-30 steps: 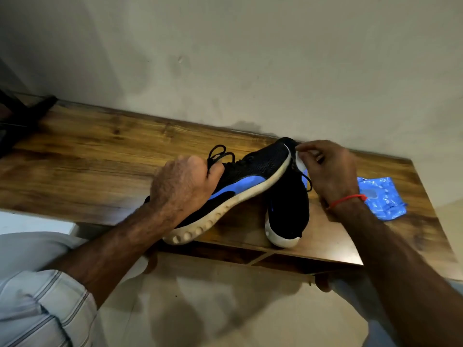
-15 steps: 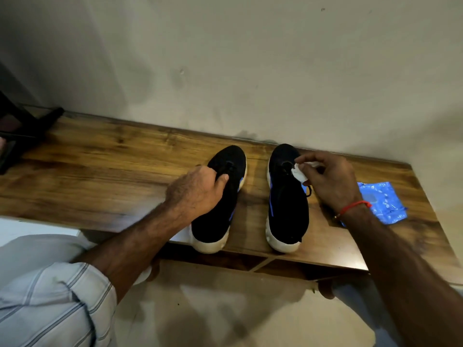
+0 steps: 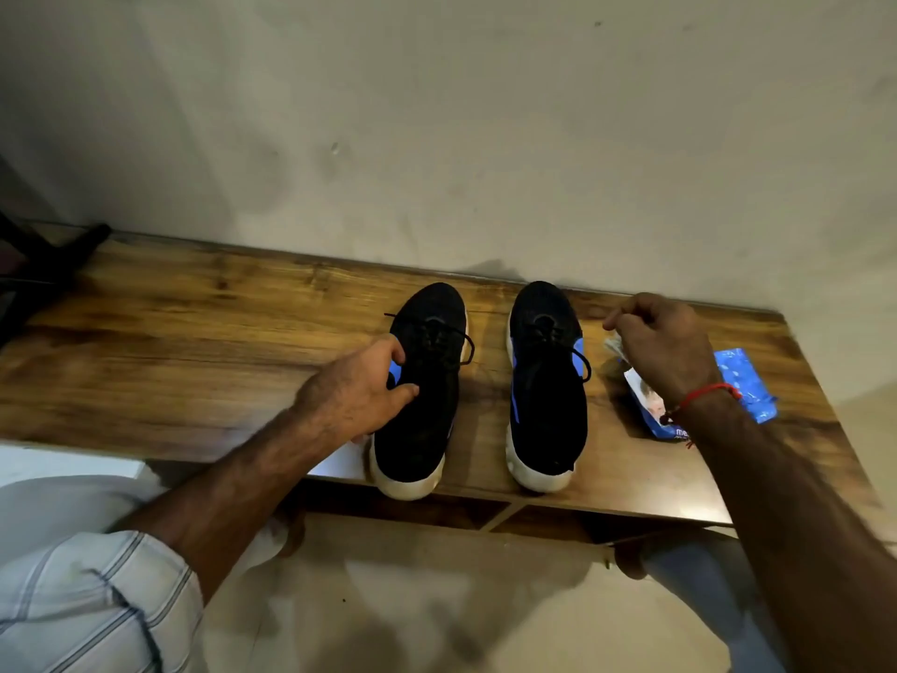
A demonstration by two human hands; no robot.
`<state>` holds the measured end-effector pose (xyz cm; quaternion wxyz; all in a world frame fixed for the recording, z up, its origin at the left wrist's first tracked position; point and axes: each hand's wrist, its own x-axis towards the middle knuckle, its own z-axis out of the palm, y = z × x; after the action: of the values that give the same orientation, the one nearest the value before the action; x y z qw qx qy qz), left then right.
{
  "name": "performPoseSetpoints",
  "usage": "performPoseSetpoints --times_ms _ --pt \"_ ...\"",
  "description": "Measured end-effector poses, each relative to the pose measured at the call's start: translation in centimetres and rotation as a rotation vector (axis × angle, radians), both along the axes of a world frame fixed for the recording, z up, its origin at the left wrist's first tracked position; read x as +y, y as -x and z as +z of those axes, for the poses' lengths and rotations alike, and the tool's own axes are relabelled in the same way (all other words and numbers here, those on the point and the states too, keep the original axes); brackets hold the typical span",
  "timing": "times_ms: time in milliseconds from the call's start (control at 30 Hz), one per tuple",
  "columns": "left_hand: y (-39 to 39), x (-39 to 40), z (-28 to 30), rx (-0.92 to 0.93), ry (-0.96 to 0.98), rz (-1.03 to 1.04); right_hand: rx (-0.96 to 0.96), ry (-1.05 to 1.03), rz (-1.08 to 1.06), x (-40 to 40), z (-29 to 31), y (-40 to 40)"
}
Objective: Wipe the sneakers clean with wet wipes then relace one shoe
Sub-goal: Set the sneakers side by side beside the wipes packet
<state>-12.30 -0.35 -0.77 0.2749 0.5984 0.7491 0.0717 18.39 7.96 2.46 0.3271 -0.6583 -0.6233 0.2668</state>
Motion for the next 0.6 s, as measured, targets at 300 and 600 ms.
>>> performPoseSetpoints --times_ms 300,600 --pt "-1.4 1.1 -0.3 0.09 -0.159 -0.044 -0.105 0.104 0.075 0.7 0.0 -4.0" --pt "-2.9 2.0 0.9 0.167 -0.19 -0.074 -0.105 0.185 -0.043 0.3 -0.9 -9.7"
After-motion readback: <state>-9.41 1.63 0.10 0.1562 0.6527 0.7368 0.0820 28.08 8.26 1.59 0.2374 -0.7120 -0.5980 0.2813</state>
